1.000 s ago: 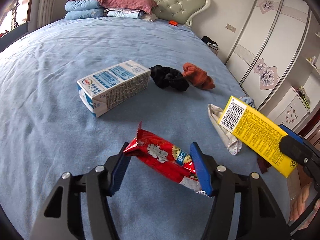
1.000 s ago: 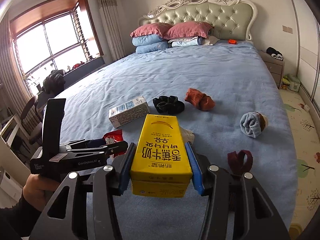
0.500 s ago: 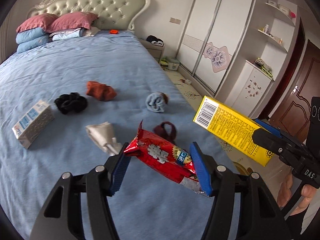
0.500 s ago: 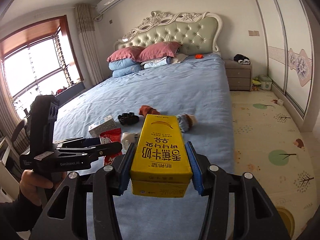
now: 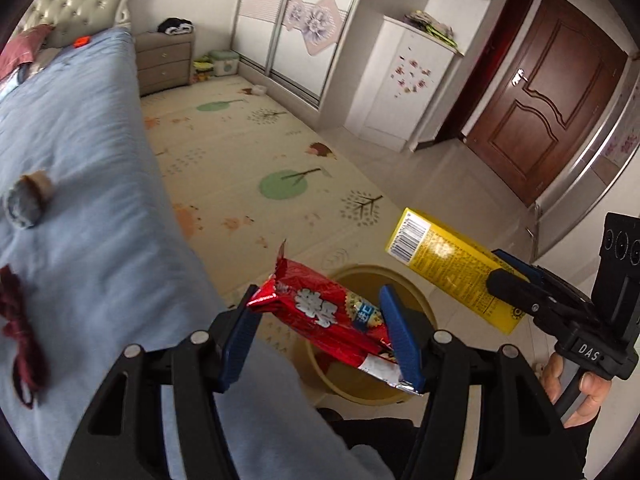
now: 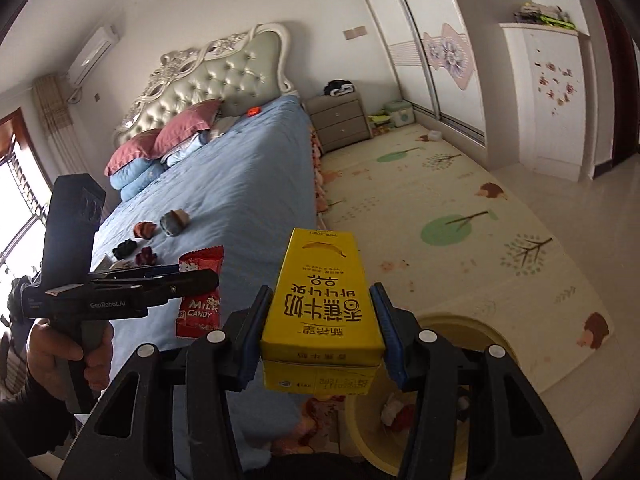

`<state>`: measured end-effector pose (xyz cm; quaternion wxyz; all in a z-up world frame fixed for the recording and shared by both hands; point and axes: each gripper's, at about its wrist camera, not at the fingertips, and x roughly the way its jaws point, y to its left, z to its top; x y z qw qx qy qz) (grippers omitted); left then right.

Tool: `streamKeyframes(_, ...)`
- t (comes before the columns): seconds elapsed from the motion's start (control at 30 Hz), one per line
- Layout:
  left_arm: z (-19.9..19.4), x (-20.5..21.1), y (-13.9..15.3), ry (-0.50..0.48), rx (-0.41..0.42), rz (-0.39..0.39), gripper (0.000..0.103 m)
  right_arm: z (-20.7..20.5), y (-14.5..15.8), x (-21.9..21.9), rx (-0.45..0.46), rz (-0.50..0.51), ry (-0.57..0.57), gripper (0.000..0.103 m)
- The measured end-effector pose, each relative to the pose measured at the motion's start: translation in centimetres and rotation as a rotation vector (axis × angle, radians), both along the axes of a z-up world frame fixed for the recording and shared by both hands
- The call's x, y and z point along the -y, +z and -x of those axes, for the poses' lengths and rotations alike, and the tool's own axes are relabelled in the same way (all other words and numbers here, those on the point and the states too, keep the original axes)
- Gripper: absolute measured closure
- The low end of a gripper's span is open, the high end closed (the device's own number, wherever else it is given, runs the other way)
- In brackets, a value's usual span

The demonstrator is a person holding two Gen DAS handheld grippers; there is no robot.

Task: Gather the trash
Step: 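Carry carton and wrapper to the bucket and open both grippers, then move both tools back toward the bed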

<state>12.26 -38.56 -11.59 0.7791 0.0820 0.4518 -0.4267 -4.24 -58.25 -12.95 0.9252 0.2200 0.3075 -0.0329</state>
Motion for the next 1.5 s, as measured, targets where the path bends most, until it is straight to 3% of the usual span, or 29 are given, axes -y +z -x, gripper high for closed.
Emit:
streamKeyframes(0.13,1.5,5.7,-3.3,-0.096,-0.047,-0.079,0.042,1.8,-3.4,3.5,-0.05,-0.047,-0.067,0.054)
streamKeyframes(0.37,2.3,11.8,-7.5,-0.169,-0.115,-0.173,0.042,4.0,-8.6,7.8,-0.145,-0.093,-0.146,0.054)
streamKeyframes(0.67,2.1,14.6,-11.4,-0.217,-0.22,-0.235,0.042,5.0,-12.6,9.9,-0.194,-0.169,-0.162,0.054)
streamKeyframes(0.77,1.5,14.8,-12.1,-0.206,-0.264,-0.235,0.035,4.6,-13.2,10.3,-0.22,-0.167,-0.155,0.053)
streamKeyframes(0.83,1.0,14.8,-12.6,-0.175,-0.282,-0.244,0.026,4.2,-13.5,10.3,-0.258,-0.162,-0.164,0.032)
streamKeyframes(1.0,0.7,14.5,-13.3,-0.169,-0.318,-0.261,0.021,4.2,-14.5,10.1,-0.27,-0.16,-0.165,0.03)
streamKeyframes(1.3,1.9,14.6,-12.4,-0.211,-0.267,-0.254,0.021,4.3,-13.6,9.7,-0.259,-0.167,-0.142,0.035)
streamKeyframes(1.5,2.4,13.6,-9.9,-0.208,-0.219,-0.205,0.021,4.2,-11.9,8.8,-0.232,-0.158,-0.139,0.035)
